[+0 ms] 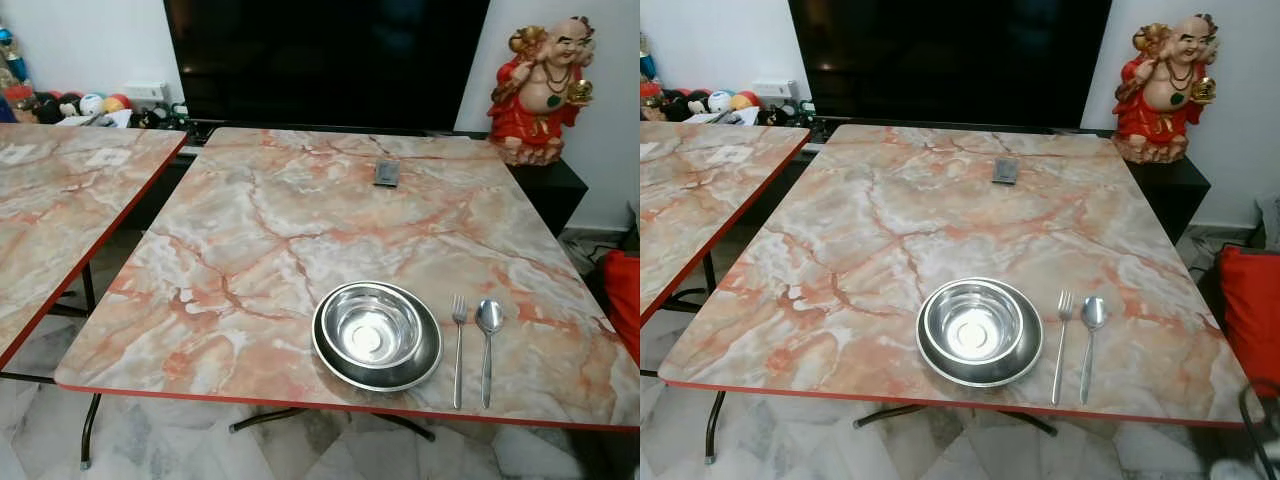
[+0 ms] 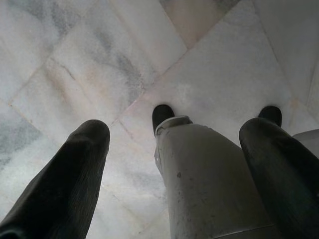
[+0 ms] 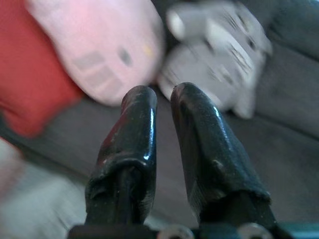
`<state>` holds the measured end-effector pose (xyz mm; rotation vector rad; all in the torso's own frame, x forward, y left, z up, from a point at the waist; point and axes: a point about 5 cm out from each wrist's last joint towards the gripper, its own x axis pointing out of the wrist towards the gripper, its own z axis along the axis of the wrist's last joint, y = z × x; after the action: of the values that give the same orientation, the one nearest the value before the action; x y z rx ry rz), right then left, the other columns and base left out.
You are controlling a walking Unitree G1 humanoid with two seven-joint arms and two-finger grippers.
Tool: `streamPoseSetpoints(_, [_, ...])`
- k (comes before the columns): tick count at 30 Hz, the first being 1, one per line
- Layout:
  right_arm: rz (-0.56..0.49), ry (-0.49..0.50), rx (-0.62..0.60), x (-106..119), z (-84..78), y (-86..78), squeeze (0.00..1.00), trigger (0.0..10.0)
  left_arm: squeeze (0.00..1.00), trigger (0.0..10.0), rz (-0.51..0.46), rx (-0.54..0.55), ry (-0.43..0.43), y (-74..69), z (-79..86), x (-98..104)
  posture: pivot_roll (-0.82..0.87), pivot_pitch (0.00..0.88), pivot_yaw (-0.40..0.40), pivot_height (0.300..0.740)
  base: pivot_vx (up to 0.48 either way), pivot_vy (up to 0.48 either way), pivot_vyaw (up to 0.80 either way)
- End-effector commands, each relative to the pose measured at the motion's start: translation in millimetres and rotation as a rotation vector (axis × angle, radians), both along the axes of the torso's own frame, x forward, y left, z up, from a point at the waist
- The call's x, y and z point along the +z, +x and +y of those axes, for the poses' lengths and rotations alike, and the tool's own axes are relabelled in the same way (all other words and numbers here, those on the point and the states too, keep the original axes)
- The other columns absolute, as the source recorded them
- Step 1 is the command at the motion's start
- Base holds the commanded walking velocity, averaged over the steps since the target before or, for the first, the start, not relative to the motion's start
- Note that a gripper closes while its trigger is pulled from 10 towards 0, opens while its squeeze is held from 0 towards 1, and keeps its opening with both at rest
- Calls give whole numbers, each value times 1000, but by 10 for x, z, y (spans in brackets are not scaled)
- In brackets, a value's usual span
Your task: Setting the table
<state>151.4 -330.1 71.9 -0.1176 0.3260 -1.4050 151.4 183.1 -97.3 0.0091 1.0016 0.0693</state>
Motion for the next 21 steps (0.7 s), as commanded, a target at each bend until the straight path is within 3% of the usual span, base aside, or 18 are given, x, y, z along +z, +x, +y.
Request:
streamPoseSetpoints(1, [36,75,-38,-107,56,-124,0,10000,0,10000,31,-16,-7,-78,-32,-35,-49,0,-15,740,0,0,0])
streamPoseSetpoints(4, [55,183,-55,-286,133,-199,0,10000,0,10000,31,-20,-7,-77,-37,-35,-53,0,-13,740,0,0,0])
streamPoseSetpoints(7, [85,391,35,-596,295,-162,0,10000,0,10000,31,-23,-9,-77,-50,-36,-51,0,-23,740,0,0,0])
streamPoseSetpoints(9, [116,477,76,-757,337,-140,0,10000,0,10000,28,-16,-11,-76,-57,-36,-43,0,-35,740,0,0,0])
streamPoseSetpoints(11, [177,633,236,-1022,457,-31,0,10000,0,10000,25,-2,-15,-77,-65,-37,-36,0,-40,740,0,0,0])
streamPoseSetpoints(12, [177,633,236,-1022,457,-31,0,10000,0,10000,25,-2,-15,-77,-65,-37,-36,0,-40,740,0,0,0])
streamPoseSetpoints(14, [219,744,437,-1186,617,108,0,10000,0,10000,25,4,-18,-75,-71,-37,-29,0,-43,740,0,0,0])
streamPoseSetpoints(17, [265,800,608,-1278,778,197,0,10000,0,10000,25,11,-19,-76,-70,-38,-30,0,-43,740,0,0,0])
streamPoseSetpoints(21, [492,683,852,-1406,914,255,0,10000,0,10000,28,9,-15,-72,-65,-37,-30,0,-30,740,0,0,0])
